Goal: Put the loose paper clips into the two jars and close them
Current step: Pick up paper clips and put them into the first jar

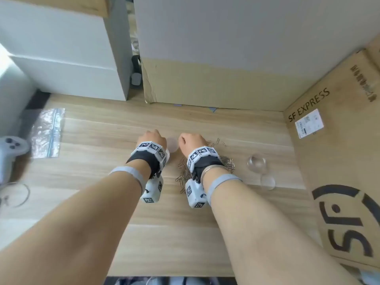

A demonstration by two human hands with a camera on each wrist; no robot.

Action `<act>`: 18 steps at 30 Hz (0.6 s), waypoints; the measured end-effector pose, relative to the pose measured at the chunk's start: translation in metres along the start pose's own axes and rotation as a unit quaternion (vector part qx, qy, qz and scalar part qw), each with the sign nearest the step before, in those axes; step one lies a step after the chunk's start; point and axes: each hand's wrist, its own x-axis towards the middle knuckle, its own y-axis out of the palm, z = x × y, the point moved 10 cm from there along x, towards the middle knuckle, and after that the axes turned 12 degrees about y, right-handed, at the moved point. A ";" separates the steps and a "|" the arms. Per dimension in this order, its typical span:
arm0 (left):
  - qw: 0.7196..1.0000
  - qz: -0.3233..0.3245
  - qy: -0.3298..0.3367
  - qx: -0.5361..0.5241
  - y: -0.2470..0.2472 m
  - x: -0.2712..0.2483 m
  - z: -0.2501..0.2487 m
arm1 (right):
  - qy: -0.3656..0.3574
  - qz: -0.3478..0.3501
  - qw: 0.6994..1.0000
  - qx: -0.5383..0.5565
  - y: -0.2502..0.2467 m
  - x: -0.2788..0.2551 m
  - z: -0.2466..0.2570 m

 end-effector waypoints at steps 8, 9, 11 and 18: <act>0.996 0.072 -0.048 0.023 0.037 0.002 0.024 | 0.010 0.078 0.996 -0.031 0.052 0.005 0.001; 0.997 0.065 -0.039 0.023 0.035 0.002 0.021 | 0.004 0.083 0.996 -0.028 0.055 0.005 0.001; 0.997 0.072 -0.027 0.021 0.038 0.005 0.012 | -0.010 0.079 0.997 -0.015 0.056 0.004 0.001; 0.998 0.045 0.025 -0.040 0.025 0.034 -0.048 | 0.033 -0.027 0.998 0.054 0.005 0.030 -0.042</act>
